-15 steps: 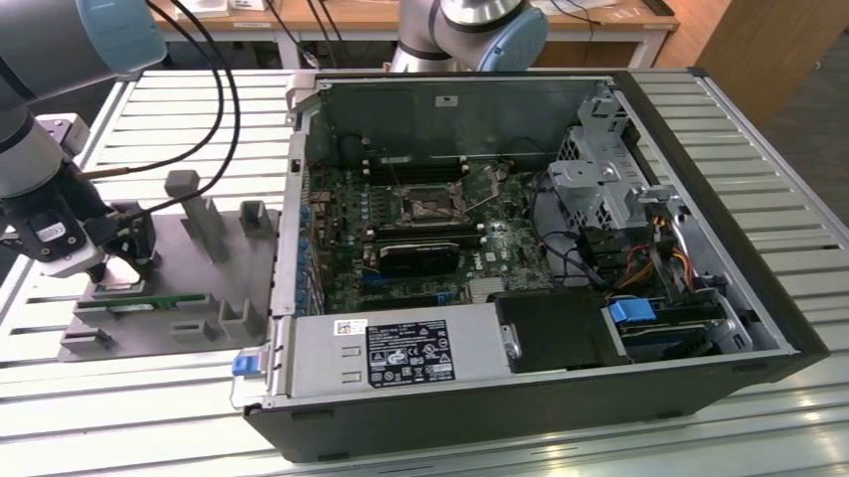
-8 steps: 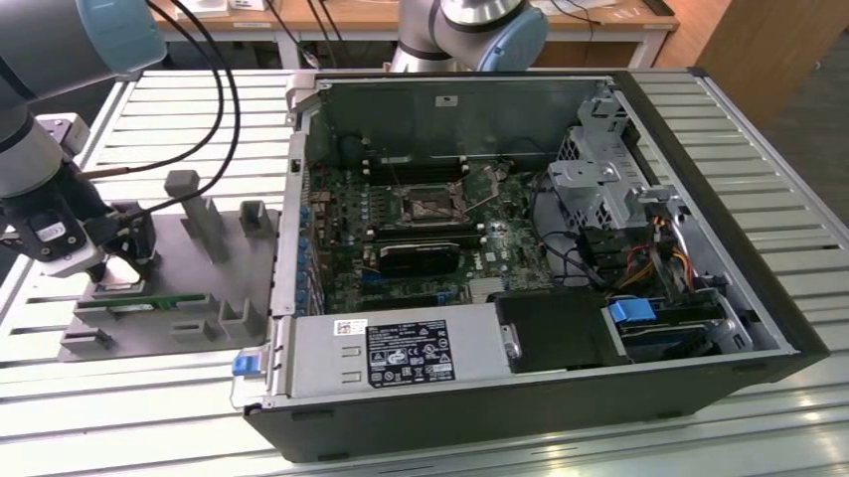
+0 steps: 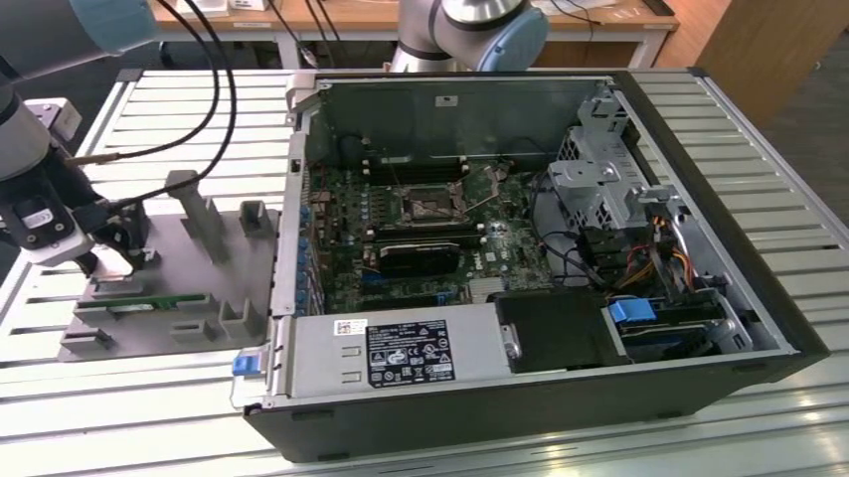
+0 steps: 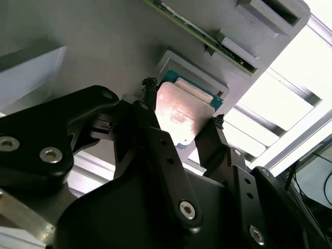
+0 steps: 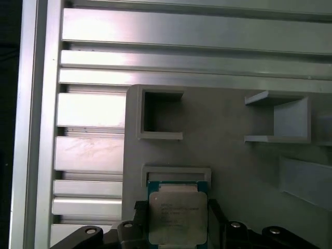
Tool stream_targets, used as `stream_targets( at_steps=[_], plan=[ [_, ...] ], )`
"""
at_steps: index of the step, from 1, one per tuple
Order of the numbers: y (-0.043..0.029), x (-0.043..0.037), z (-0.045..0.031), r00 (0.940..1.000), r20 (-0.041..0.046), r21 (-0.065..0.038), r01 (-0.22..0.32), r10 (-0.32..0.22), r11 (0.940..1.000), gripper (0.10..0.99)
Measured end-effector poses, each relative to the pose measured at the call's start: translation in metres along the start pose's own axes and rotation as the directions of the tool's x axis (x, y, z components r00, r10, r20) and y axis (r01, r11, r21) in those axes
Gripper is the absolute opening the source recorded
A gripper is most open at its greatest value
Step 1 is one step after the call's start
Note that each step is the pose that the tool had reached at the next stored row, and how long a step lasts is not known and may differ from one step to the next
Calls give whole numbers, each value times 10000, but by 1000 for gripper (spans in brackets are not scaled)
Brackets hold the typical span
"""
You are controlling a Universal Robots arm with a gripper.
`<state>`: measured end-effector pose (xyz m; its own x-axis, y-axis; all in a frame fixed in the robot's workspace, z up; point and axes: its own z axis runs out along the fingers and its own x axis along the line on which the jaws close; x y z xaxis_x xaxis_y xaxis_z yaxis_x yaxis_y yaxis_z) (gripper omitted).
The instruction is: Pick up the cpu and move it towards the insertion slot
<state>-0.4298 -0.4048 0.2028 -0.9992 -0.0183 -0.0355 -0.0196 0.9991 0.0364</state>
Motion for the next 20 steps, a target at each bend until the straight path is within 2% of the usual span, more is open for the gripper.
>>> stream_targets(
  at_steps=[20],
  plan=[
    [20, -20, -557, 10000, 5, -1, 0, 0, 10000, 541]
  ],
)
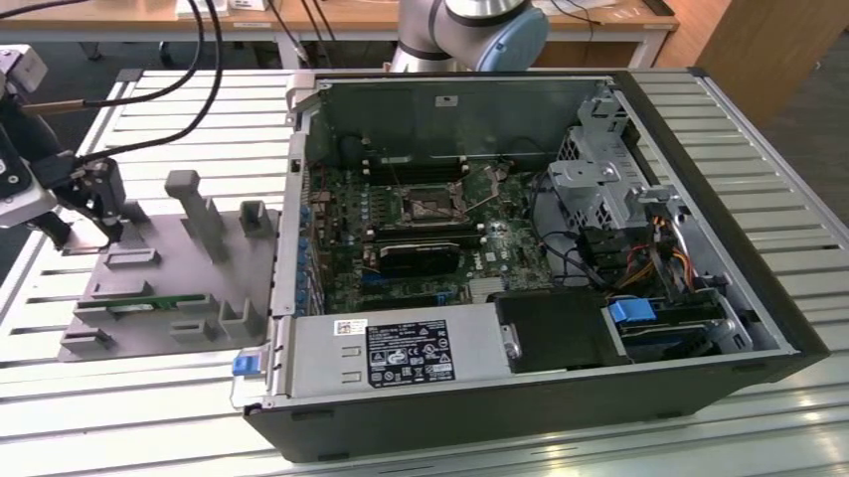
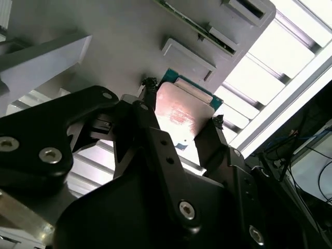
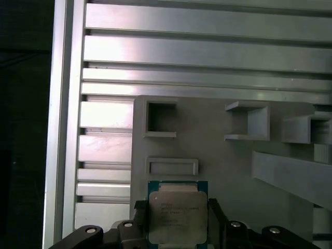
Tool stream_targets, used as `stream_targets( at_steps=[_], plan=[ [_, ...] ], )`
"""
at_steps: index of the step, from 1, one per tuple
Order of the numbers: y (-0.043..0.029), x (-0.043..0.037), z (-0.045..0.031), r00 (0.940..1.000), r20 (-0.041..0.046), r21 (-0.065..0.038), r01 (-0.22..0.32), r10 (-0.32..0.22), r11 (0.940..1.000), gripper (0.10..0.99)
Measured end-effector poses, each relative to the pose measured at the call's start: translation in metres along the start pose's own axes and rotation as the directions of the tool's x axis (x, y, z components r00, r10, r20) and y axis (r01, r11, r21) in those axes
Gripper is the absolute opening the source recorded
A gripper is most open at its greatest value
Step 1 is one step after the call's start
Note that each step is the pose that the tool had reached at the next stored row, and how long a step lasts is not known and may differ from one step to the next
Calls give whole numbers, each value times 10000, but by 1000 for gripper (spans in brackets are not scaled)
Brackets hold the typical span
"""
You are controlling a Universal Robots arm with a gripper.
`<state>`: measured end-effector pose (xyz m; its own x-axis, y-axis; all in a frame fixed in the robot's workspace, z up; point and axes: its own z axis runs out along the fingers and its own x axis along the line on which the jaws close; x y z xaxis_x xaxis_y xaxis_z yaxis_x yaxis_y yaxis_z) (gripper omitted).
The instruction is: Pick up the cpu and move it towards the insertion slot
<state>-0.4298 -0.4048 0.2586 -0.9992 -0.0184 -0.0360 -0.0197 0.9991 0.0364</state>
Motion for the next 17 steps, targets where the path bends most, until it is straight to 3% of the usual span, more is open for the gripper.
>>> stream_targets(
  at_steps=[17],
  plan=[
    [14, -14, -396, 10000, 39, 1, 2, -2, 10000, 541]
  ],
)
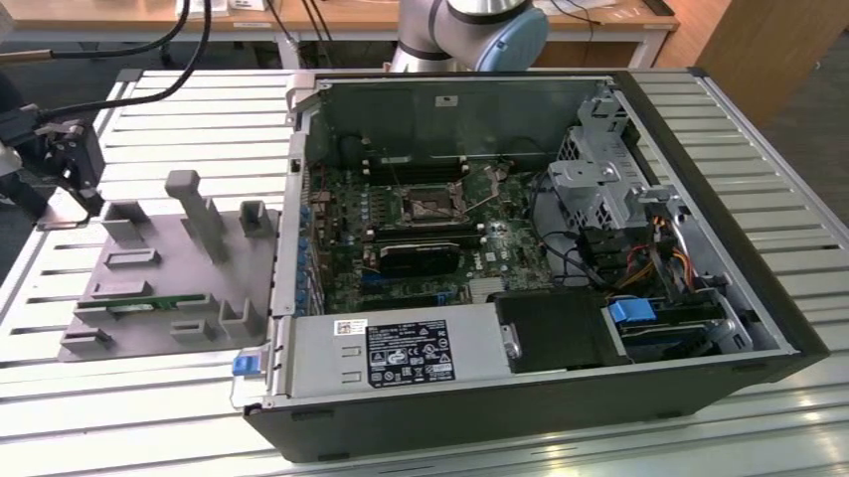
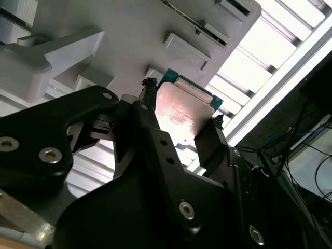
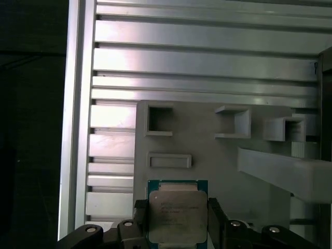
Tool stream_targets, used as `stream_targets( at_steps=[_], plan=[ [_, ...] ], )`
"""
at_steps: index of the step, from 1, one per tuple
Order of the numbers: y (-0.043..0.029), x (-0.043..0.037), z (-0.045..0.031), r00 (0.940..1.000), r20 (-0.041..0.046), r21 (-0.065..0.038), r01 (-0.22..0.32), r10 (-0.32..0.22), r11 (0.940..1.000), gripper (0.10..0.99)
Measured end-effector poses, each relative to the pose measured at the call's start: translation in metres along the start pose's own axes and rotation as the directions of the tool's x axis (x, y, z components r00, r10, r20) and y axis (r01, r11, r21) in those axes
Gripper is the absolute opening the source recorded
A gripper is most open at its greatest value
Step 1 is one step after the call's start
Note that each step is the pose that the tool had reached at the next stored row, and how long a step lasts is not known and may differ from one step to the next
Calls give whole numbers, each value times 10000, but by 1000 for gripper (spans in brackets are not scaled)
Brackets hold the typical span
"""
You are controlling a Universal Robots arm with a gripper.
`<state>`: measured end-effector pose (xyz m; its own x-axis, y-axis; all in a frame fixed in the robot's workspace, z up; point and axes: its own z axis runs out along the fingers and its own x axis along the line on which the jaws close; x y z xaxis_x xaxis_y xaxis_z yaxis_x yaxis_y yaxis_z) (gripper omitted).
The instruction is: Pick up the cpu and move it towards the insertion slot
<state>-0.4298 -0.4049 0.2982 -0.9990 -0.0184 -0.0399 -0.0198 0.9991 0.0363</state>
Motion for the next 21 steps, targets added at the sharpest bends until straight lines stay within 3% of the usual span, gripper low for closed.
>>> stream_targets(
  at_steps=[5, 21],
  plan=[
    [4, -4, -100, 10000, 15, 0, 0, 0, 10000, 541],
    [19, -21, -531, 10000, 67, 1, 2, -2, 10000, 541]
  ],
)
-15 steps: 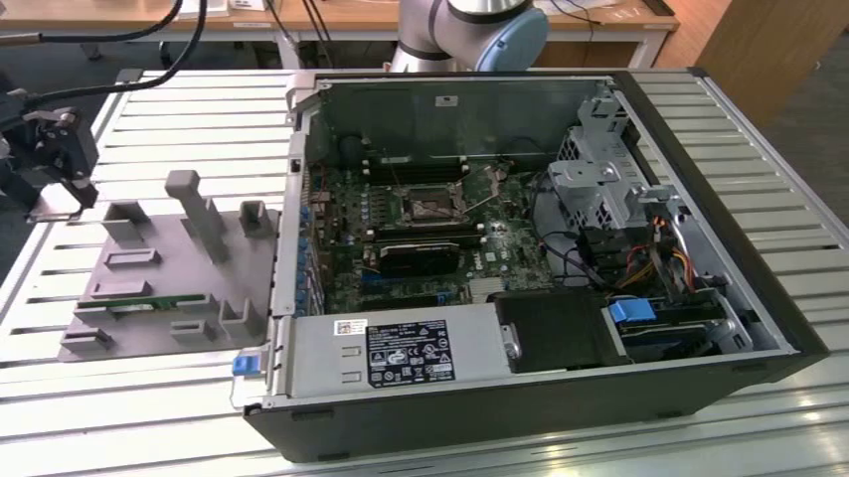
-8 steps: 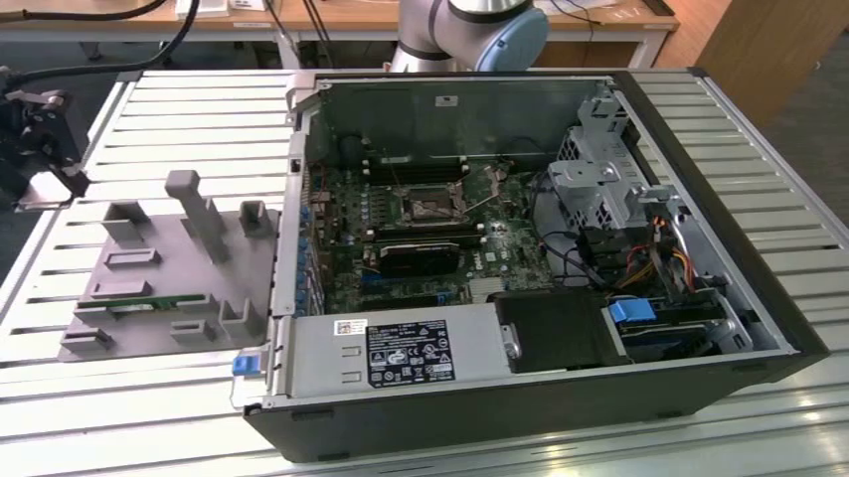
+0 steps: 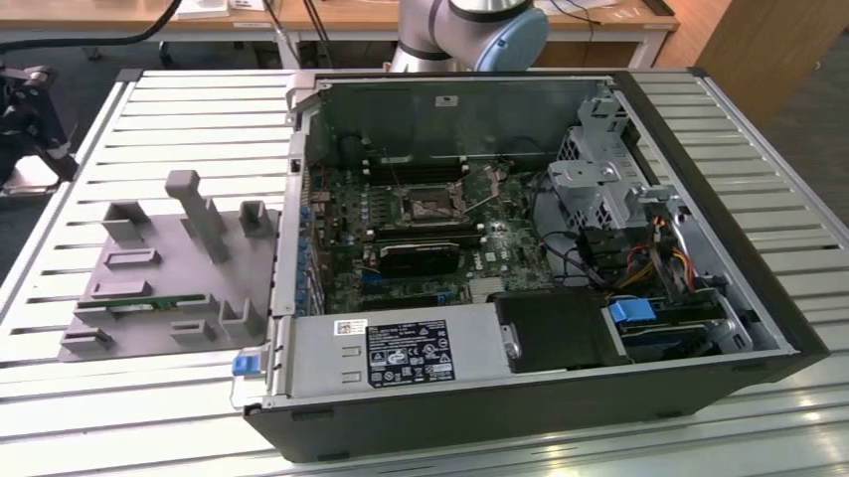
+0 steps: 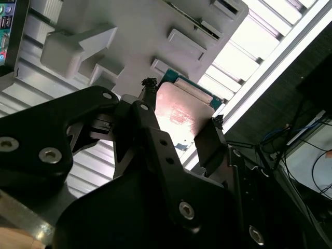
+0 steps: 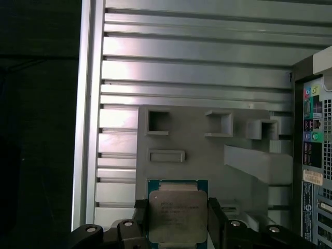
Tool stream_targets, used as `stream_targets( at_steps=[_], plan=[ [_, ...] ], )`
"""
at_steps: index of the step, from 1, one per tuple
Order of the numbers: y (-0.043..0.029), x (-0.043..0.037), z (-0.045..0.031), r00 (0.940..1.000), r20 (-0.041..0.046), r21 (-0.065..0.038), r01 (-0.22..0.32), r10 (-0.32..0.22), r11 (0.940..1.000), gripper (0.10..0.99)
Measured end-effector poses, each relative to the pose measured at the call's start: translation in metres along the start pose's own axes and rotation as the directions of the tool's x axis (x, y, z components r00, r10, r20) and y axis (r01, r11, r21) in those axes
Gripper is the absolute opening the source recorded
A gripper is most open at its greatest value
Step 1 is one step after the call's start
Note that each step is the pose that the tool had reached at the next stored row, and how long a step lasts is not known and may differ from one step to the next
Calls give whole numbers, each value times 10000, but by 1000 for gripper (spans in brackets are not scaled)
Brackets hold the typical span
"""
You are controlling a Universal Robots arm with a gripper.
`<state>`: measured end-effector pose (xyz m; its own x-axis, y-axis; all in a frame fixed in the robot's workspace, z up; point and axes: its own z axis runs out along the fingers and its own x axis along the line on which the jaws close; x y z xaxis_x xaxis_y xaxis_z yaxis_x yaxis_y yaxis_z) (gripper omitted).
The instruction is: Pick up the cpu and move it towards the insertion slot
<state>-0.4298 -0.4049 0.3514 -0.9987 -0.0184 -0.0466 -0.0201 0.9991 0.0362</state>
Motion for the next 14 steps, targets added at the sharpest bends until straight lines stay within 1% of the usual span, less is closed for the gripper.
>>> stream_targets(
  at_steps=[6, 12, 14],
  plan=[
    [6, -8, -163, 10000, 23, 0, 1, -1, 10000, 541],
    [11, -14, -304, 10000, 46, 1, 2, -2, 10000, 541],
    [13, -17, -368, 10000, 55, 1, 2, -2, 10000, 541]
  ],
)
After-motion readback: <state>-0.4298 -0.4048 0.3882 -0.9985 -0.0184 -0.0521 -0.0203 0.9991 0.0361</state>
